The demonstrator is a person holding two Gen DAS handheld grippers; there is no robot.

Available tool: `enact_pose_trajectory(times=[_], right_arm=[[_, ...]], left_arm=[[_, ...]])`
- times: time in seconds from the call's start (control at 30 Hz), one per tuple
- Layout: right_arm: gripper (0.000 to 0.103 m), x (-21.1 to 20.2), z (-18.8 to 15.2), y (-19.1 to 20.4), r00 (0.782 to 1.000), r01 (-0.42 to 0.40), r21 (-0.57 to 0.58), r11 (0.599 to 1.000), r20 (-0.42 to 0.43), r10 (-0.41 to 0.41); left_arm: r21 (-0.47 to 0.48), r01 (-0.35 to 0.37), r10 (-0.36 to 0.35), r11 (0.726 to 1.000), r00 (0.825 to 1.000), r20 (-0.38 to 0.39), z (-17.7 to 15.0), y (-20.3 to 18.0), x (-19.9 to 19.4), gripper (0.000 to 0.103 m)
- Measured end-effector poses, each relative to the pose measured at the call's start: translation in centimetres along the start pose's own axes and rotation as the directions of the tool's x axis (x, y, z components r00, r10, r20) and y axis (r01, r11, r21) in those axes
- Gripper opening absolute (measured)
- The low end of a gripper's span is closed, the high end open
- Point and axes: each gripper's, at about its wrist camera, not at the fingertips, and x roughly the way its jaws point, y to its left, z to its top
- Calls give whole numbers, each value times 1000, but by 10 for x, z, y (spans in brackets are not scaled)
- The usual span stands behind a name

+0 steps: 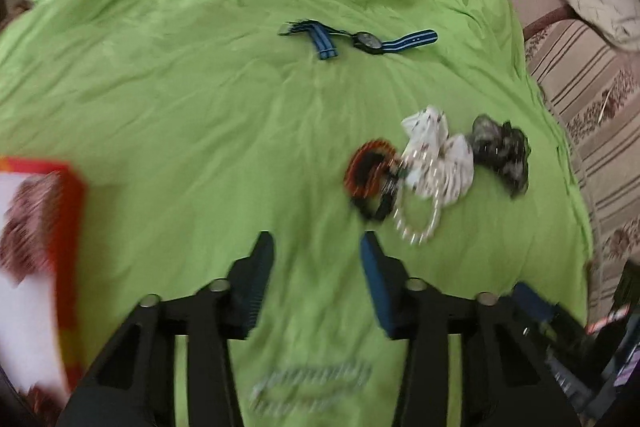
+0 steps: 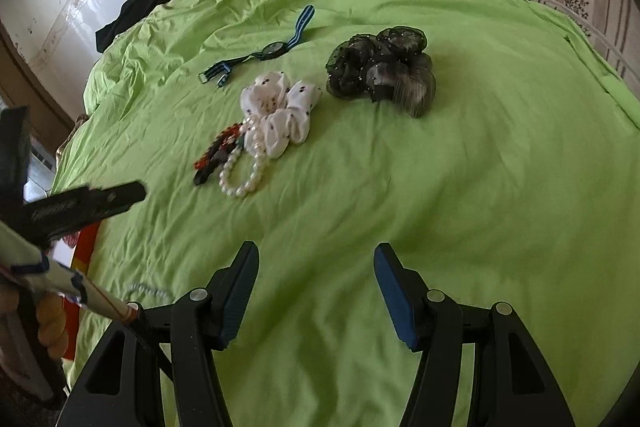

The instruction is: Organize jewelry

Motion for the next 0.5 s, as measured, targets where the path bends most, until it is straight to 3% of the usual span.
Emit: enact_pose_trajectory(times=[0.13, 0.23, 0.27, 0.3, 0.33, 0.5], right_arm=[[64, 15, 6, -9, 1000, -13, 39, 999, -18, 13], [64, 20, 4, -11, 1000, -16, 43, 999, -17, 16], [64, 21, 4, -10, 1000, -13, 38, 999, -14, 14], [64, 20, 3, -9, 1000, -11, 33, 999, -11, 11], [64, 20, 3, -9, 1000, -9, 29, 1000, -10, 9], [64, 18, 1, -10, 1000, -5, 26, 1000, -9, 5]], left_arm=[[-62, 89, -92, 994, 994, -51, 24, -4, 40, 38], [-107, 110, -117, 988, 991, -63, 34, -4, 64, 34], [-103, 100, -106, 990, 993, -58, 36, -6, 67, 29], [-90, 87, -93, 992, 994, -62, 39, -11, 70, 12], [-85, 81, -88, 993, 993, -73, 39, -13, 70, 7], [-52, -37, 35, 998, 999, -38, 35, -7, 49, 7]])
